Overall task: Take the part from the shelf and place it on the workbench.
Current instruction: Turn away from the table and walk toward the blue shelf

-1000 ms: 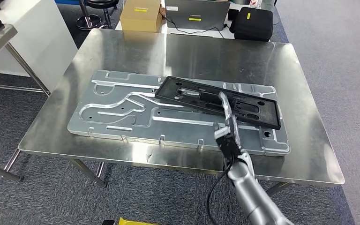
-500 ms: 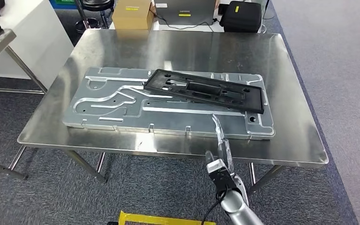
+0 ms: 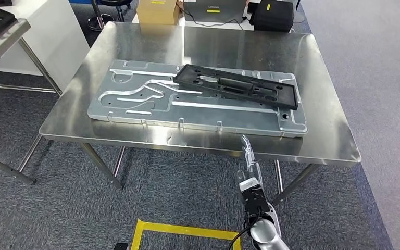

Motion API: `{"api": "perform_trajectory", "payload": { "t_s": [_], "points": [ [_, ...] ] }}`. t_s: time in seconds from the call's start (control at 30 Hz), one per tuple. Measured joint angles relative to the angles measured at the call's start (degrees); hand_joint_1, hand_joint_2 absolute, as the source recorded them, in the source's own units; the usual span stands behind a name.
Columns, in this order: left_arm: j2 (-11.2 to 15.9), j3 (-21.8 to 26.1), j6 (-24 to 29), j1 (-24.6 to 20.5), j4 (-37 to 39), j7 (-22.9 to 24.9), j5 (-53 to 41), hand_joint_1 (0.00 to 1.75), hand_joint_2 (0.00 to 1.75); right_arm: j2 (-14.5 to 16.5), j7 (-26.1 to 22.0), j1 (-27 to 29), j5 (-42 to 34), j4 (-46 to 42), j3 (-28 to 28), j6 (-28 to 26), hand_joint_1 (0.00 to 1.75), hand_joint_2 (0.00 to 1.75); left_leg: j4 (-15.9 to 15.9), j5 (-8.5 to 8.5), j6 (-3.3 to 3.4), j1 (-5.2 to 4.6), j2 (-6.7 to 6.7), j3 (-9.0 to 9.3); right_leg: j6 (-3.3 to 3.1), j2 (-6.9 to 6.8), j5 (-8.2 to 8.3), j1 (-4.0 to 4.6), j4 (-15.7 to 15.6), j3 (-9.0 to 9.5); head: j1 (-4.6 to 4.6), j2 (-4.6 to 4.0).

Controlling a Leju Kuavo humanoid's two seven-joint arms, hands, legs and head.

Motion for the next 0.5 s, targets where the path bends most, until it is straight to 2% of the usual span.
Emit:
{"api": "perform_trajectory", "payload": {
  "t_s": [0.03, 0.07, 0.1, 0.13, 0.17, 0.2, 0.23, 0.3, 0.33, 0.37, 0.4, 0.43, 0.47, 0.5],
  "points": [
    [0.01, 0.0, -0.01, 0.05, 0.0, -0.02, 0.04, 0.0, 0.0, 0.05, 0.35, 0.14, -0.38, 0.54, -0.5, 0.32, 0.0, 0.0, 0.06, 0.65, -0.08, -0.04, 0.0, -0.95, -0.01, 0.0, 0.53, -0.03, 0.74, 0.92, -0.01, 0.0],
    [0.01, 0.0, -0.01, 0.1, 0.0, -0.08, 0.09, 0.0, 0.0, 0.14, 0.58, 0.24, -0.61, 1.22, -1.0, 0.56, 0.0, 0.0, 0.12, 1.29, -0.21, -0.07, -0.01, -1.88, -0.12, 0.0, 1.76, -0.04, -0.55, 2.89, -0.01, 0.0],
    [0.02, 0.0, -0.01, 0.14, 0.0, -0.16, 0.13, 0.0, 0.0, 0.24, 0.78, 0.24, -0.73, 2.06, -1.51, 0.73, 0.0, 0.0, 0.2, 1.91, -0.37, -0.09, -0.04, -2.69, -0.33, 0.02, 2.82, -0.03, -3.54, 5.83, -0.01, 0.0],
    [0.02, 0.0, 0.0, 0.19, 0.0, -0.25, 0.19, 0.0, 0.0, 0.38, 0.86, 0.13, -0.78, 3.03, -2.04, 0.92, 0.0, 0.0, 0.3, 2.46, -0.58, -0.17, -0.07, -3.35, -0.6, 0.06, 3.1, 0.06, -7.65, 9.53, -0.01, 0.0],
    [0.01, 0.0, 0.01, 0.26, 0.0, -0.32, 0.24, 0.0, 0.0, 0.57, 0.85, -0.13, -0.84, 4.16, -2.59, 1.08, 0.0, 0.0, 0.39, 2.99, -0.85, -0.25, -0.07, -3.83, -0.89, 0.12, 2.66, 0.19, -11.87, 12.79, -0.05, 0.0],
    [0.01, 0.0, 0.05, 0.3, 0.0, -0.36, 0.32, 0.0, 0.0, 0.75, 0.83, -0.45, -0.96, 5.48, -3.17, 1.2, 0.0, 0.0, 0.39, 3.55, -1.16, -0.28, -0.05, -4.1, -1.15, 0.17, 2.07, 0.37, -14.98, 15.03, -0.06, 0.0],
    [0.01, 0.0, 0.11, 0.36, 0.0, -0.38, 0.39, 0.0, 0.0, 0.91, 0.75, -0.8, -1.08, 7.01, -3.82, 1.31, 0.0, 0.0, 0.29, 4.12, -1.47, -0.27, -0.01, -4.29, -1.4, 0.21, 1.64, 0.61, -16.83, 16.15, -0.05, 0.0],
    [0.03, 0.01, 0.24, 0.53, 0.0, -0.37, 0.46, 0.0, 0.0, 1.15, 0.59, -1.36, -1.4, 10.75, -5.3, 1.38, 0.0, 0.0, 0.16, 4.91, -2.11, -0.12, -0.07, -4.66, -2.03, 0.01, 2.41, 0.67, -17.62, 15.65, 0.04, 0.0],
    [0.03, 0.01, 0.29, 0.64, 0.0, -0.34, 0.41, 0.0, 0.0, 1.28, 0.56, -1.64, -1.56, 12.63, -6.11, 1.4, 0.0, 0.0, 0.71, 4.11, -2.4, -0.03, -0.12, -5.11, -2.47, -0.14, 3.03, 0.6, -17.73, 15.15, 0.05, 0.0],
    [0.04, 0.02, 0.32, 0.78, 0.0, -0.28, 0.3, 0.0, 0.0, 1.4, 0.62, -1.96, -1.82, 14.45, -6.93, 1.5, 0.0, 0.0, 2.3, 2.17, -2.65, 0.05, -0.17, -5.79, -2.9, -0.28, 3.75, 0.49, -17.86, 14.51, -0.01, 0.0],
    [0.04, 0.02, 0.34, 0.85, 0.0, -0.18, 0.15, 0.0, 0.0, 1.53, 0.76, -2.36, -2.16, 16.24, -7.83, 1.63, 0.0, 0.0, 5.11, -0.78, -2.82, 0.18, -0.18, -6.68, -3.22, -0.41, 4.46, 0.49, -17.87, 13.74, -0.09, 0.0],
    [0.04, 0.02, 0.36, 0.9, 0.0, -0.05, -0.01, 0.0, 0.0, 1.64, 0.91, -2.75, -2.48, 17.99, -8.76, 1.8, 0.0, 0.0, 8.69, -3.88, -2.96, 0.22, -0.17, -7.59, -3.43, -0.4, 5.12, 0.56, -17.82, 12.9, -0.21, 0.0],
    [0.04, 0.02, 0.36, 0.92, 0.0, 0.1, -0.18, 0.0, 0.0, 1.68, 1.05, -3.1, -2.82, 19.92, -9.81, 2.02, 0.0, 0.0, 12.48, -6.26, -3.03, 0.26, -0.17, -8.23, -3.5, -0.5, 5.79, 0.66, -17.73, 11.99, -0.27, 0.0],
    [0.05, 0.02, 0.36, 0.9, 0.0, 0.29, -0.28, 0.0, 0.0, 1.71, 1.25, -3.36, -3.09, 21.89, -10.88, 2.16, 0.0, 0.0, 15.35, -7.26, -3.06, 0.26, -0.17, -8.31, -3.49, -0.6, 6.43, 0.75, -17.59, 11.03, -0.28, 0.0]
  ]
}}
